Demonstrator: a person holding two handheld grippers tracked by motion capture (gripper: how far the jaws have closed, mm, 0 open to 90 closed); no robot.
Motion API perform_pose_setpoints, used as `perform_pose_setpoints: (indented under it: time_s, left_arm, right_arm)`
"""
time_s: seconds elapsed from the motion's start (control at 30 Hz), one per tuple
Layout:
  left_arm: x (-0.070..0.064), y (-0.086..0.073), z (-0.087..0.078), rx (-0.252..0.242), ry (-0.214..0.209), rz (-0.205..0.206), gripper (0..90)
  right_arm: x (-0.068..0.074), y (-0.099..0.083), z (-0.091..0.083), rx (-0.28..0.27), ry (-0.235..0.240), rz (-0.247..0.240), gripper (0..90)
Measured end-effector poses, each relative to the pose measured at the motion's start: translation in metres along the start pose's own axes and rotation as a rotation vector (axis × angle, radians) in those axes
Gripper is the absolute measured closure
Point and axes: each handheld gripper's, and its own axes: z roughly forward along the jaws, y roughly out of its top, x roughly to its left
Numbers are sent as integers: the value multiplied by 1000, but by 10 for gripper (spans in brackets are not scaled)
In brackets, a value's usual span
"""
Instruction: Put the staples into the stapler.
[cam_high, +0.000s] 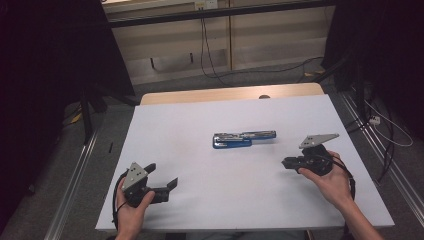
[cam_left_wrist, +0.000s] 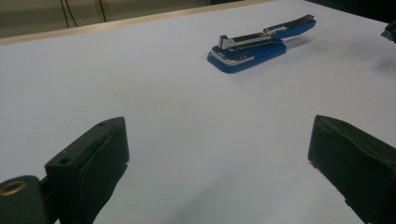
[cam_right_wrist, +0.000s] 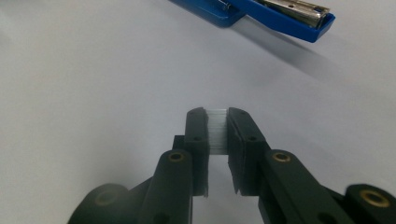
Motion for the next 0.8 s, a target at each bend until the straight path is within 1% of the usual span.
perform_pose_setpoints:
  time_s: [0.07,0.13,0.2,0.23,0.27,0.3,0.37,0.43,0.53,0.57,0.67,0.7,0.8]
  left_arm:
    - [1,0,-1,-4,4,4,53]
    - [1,0,-1,-3,8,-7,53]
    - [1,-1,-1,-3,9,-8,53]
    - [1,-1,-1,-6,7,-13,53]
    - [1,-1,-1,-6,7,-13,53]
    - [1,-1,-1,-4,10,-8,53]
    - [1,-1,-1,-2,10,-7,53]
    - [3,-1,-1,0,5,-9,53]
    - [4,-1,-1,-5,14,-17,53]
    - [4,-1,-2,-5,12,-18,53]
    - [3,-1,-2,-6,11,-15,53]
    - [3,-1,-2,-4,12,-13,53]
    - [4,-1,-1,-3,11,-11,53]
  right_arm:
    - [0,1,0,-4,2,-1,792]
    - [1,3,1,-17,7,-4,792]
    - [2,5,1,-27,9,-10,791]
    - [2,7,3,-34,10,-27,792]
    - [2,7,3,-34,10,-27,792]
    - [2,10,5,-28,5,-42,792]
    - [2,12,6,-29,9,-43,792]
    - [1,18,10,-31,7,-53,792]
    - [1,22,11,-31,10,-56,792]
    - [1,26,13,-45,19,-58,792]
    - [1,30,14,-52,25,-58,791]
    - [0,34,16,-68,30,-58,792]
    - [-1,39,18,-74,37,-60,792]
